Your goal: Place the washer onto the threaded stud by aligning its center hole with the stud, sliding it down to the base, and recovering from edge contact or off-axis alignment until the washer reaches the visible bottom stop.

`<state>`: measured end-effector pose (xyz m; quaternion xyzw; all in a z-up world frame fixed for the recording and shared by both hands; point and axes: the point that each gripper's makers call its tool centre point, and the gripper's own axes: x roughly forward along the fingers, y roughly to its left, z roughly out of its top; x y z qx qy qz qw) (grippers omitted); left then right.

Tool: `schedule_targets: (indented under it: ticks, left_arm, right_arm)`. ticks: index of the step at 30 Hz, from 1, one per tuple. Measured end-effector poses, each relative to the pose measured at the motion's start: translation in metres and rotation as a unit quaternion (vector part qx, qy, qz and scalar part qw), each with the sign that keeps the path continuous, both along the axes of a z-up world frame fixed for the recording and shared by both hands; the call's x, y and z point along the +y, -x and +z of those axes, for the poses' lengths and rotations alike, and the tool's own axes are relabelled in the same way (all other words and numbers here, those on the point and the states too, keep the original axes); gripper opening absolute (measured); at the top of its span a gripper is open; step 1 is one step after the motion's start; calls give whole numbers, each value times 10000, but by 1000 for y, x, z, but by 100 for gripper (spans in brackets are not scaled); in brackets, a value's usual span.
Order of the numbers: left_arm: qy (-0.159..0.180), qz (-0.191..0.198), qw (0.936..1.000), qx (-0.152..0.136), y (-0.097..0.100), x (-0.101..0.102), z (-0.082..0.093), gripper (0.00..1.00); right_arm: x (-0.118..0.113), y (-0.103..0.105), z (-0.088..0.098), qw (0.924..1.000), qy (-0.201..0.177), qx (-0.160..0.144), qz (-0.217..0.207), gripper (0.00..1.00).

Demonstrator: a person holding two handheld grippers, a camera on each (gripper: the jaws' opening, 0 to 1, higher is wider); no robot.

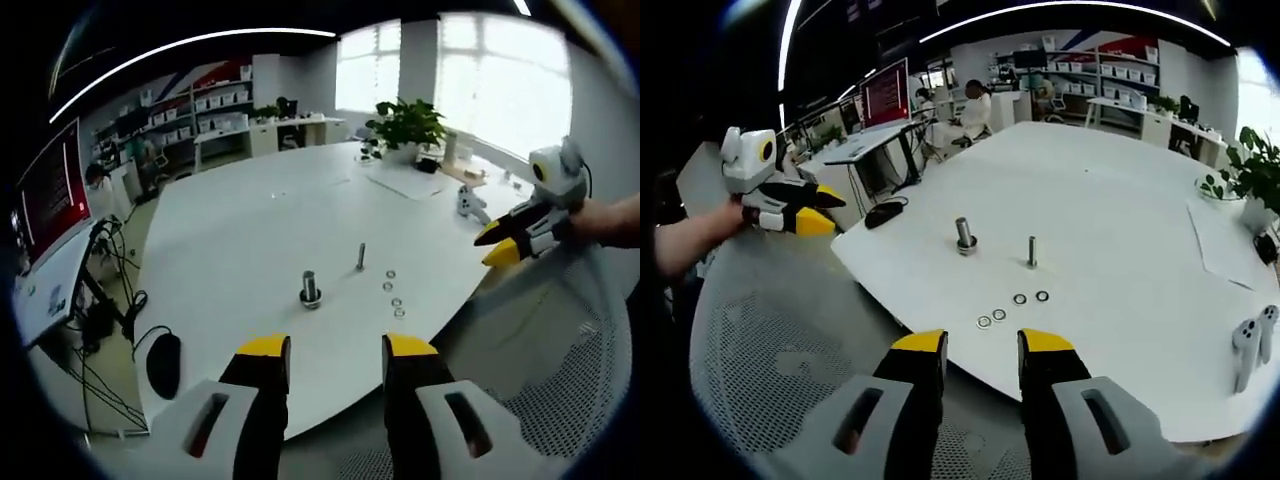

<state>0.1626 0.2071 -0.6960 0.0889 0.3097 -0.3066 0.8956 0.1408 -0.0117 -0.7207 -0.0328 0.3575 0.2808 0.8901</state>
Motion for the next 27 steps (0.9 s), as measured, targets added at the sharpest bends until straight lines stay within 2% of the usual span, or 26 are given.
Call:
schedule_targets:
  ticks: [6, 17, 21, 22, 24, 27]
  left_arm:
    - [-103, -22, 9999, 62, 2, 2, -4, 34]
    - [-193, -128, 9996, 147, 6, 0, -8, 33]
    - [-210, -165, 9994, 211, 7, -1, -10, 33]
    - [-201, -167, 9994, 226, 7, -1, -11, 33]
    - [-182, -173, 9993, 272, 7, 0, -12, 33]
    - [-168, -172, 9992, 307, 8, -1, -12, 33]
  right_arm:
    - [2, -1, 5, 9999, -80, -88, -19, 31]
    - [5, 1, 4, 9999, -118, -54, 38, 31]
    - [7, -1, 8, 9997, -229, -122, 44, 34]
    - [12, -1, 14, 9990, -379, -226, 96, 35]
    - [12, -2, 17, 9987, -399, -304, 92, 37]
    - [14, 0, 13, 9989, -424, -164, 143, 37]
